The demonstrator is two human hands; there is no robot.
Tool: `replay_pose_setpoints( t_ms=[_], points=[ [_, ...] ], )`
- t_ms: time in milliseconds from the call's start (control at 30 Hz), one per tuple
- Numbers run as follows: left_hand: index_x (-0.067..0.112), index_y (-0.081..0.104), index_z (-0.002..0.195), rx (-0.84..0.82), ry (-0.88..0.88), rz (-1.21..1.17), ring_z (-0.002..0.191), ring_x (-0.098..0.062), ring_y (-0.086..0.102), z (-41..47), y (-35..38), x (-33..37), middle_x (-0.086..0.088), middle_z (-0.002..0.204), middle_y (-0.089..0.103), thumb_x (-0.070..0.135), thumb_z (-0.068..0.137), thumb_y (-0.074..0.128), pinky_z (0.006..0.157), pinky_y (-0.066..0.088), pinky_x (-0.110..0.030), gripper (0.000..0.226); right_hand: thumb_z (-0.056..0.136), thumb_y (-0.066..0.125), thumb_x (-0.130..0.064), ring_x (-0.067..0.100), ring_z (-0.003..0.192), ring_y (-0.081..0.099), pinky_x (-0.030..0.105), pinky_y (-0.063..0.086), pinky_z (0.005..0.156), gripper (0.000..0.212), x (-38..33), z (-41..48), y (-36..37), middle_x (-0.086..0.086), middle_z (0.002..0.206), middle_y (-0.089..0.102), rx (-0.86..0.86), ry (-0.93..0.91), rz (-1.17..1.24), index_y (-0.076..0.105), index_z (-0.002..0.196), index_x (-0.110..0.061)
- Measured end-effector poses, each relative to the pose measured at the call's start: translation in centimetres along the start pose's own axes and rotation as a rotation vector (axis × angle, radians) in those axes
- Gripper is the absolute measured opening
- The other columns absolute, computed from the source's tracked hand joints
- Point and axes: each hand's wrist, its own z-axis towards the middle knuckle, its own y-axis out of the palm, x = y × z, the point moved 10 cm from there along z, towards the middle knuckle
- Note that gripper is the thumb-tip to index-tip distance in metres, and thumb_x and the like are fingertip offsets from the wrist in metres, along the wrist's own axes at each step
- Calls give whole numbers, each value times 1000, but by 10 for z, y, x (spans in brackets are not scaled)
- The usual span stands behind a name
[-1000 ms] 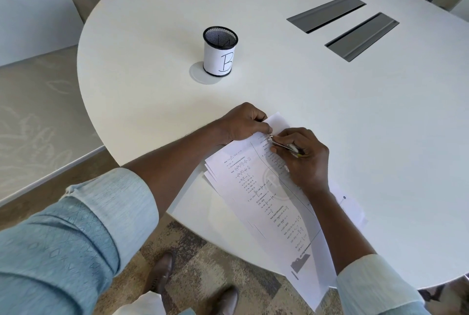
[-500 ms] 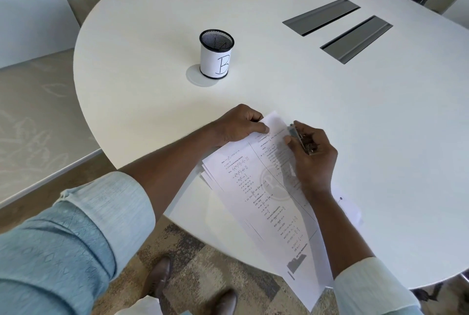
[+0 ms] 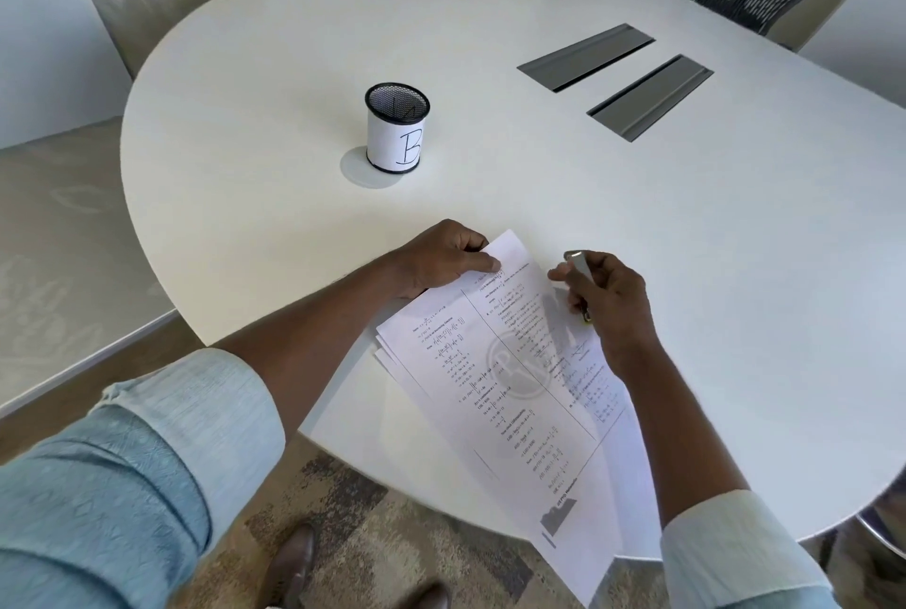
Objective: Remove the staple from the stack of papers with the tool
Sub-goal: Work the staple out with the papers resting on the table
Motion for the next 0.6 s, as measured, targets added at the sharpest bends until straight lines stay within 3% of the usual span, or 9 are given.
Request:
replay_pose_setpoints(
  t_ms=[100, 200, 267, 300, 367, 400, 500, 600],
  points=[
    [-10, 74, 101, -32, 1, -51, 84, -26, 42, -4, 4, 2, -9, 89, 55, 44, 80, 85, 75, 31, -40, 59, 80, 98, -25, 4, 77, 71, 19, 53, 69, 44, -5, -1, 4, -6, 99, 83, -89, -26, -277, 76, 119, -20],
    [-11, 72, 98, -46, 6, -73, 87, -28, 40, -2, 6, -1, -8, 91, 52, 48, 78, 90, 77, 29, -43, 65, 71, 103, -18, 7, 70, 64, 18, 48, 65, 44, -11, -3, 8, -10, 83, 75, -151, -30, -396, 80, 108, -21],
    [-13, 59, 84, -74, 17, -89, 83, -28, 35, -5, 9, 5, -5, 88, 45, 51, 79, 95, 73, 26, -41, 73, 69, 103, -13, 11, 68, 58, 19, 44, 60, 43, -20, -3, 5, -7, 78, 69, -148, -41, -416, 81, 104, -19],
    [-5, 50, 71, -59, 23, -82, 76, -26, 30, -8, 8, 9, -3, 81, 38, 45, 84, 93, 69, 24, -38, 67, 68, 103, -12, 12, 69, 57, 18, 44, 58, 43, -27, -3, 2, -6, 78, 68, -141, -56, -436, 81, 103, -18],
    [18, 41, 57, -2, 31, -46, 61, -16, 23, -12, 5, 19, 4, 67, 29, 22, 97, 85, 58, 19, -30, 59, 67, 104, -12, 15, 73, 62, 20, 46, 60, 43, -49, -3, -8, -4, 81, 73, -92, -113, -525, 82, 103, -18],
    [20, 49, 55, 27, 25, -39, 55, -13, 23, -13, 3, 20, 6, 63, 32, 18, 98, 83, 53, 20, -27, 55, 66, 104, -14, 18, 76, 65, 24, 49, 63, 43, -62, -2, -15, -1, 85, 76, -55, -148, -584, 83, 104, -18],
    [-1, 68, 76, 148, 17, -29, 50, -11, 33, -19, -4, 30, -2, 64, 44, 19, 93, 88, 53, 29, -24, 33, 69, 103, -19, 23, 86, 71, 28, 51, 74, 44, -111, -4, -37, 4, 94, 81, 78, -279, -739, 82, 107, -17],
    [8, 70, 68, 347, 19, 160, 53, -17, 63, -23, -26, 42, 1, 61, 67, 24, 90, 89, 62, 52, -31, 33, 77, 97, -25, 33, 93, 74, 41, 58, 82, 41, -171, -23, -62, 11, 102, 83, 307, -456, -867, 78, 113, -18]
  ],
)
